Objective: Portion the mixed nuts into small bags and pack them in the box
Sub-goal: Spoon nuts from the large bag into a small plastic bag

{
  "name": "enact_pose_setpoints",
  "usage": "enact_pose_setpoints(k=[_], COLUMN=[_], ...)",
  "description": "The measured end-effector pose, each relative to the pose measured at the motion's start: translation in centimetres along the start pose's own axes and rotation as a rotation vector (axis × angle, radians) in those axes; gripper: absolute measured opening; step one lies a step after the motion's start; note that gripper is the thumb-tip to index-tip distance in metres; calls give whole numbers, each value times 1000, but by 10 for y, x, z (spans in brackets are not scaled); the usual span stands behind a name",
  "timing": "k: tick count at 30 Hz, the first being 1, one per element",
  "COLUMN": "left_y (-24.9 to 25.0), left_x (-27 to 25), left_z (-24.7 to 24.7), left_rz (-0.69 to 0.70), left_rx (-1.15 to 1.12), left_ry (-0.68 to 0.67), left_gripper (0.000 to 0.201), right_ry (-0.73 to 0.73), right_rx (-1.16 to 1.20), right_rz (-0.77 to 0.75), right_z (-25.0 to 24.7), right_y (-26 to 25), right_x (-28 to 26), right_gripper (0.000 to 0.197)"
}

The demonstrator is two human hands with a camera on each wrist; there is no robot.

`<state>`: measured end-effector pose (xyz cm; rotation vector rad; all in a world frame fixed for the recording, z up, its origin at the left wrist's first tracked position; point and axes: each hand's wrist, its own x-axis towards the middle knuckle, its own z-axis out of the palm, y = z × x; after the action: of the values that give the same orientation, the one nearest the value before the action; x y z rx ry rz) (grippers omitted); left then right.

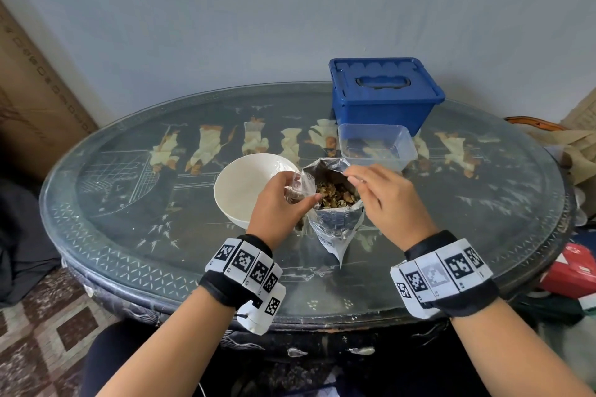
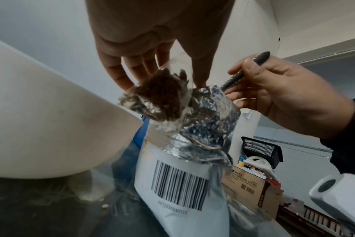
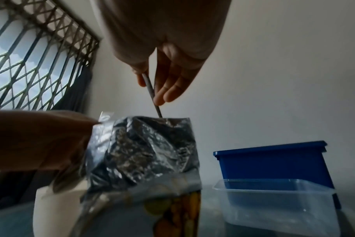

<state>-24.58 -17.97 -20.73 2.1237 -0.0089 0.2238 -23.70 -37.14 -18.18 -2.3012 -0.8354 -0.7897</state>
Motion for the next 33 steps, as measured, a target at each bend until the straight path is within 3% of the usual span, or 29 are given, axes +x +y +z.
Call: enact_pose_setpoints(k=[4,11,18,23,28,33], left_y=[2,1,2,3,4,5], left_x=[-1,-2,-3,-3,-4,-4], left_z=[1,2,1,1,2,1], left_rz=[1,-4,3,3,3,9], left_rx=[20,30,46,46,41,47], left_ry=[-4,5,2,0,-3,-8], left_gripper=[56,55,55,54,52,49], right_ry=[-59,65,99,162,188,211], right_rx=[-31,68,140,191,220,297], right_rz=[-50,121,205,382,510,691], right_z=[3,1,3,2,1,-3], right_y=[3,4,4,2,2,3], right_x=[-7,0,-2,-2,-1,3], right_gripper=[26,32,37,44,23,26])
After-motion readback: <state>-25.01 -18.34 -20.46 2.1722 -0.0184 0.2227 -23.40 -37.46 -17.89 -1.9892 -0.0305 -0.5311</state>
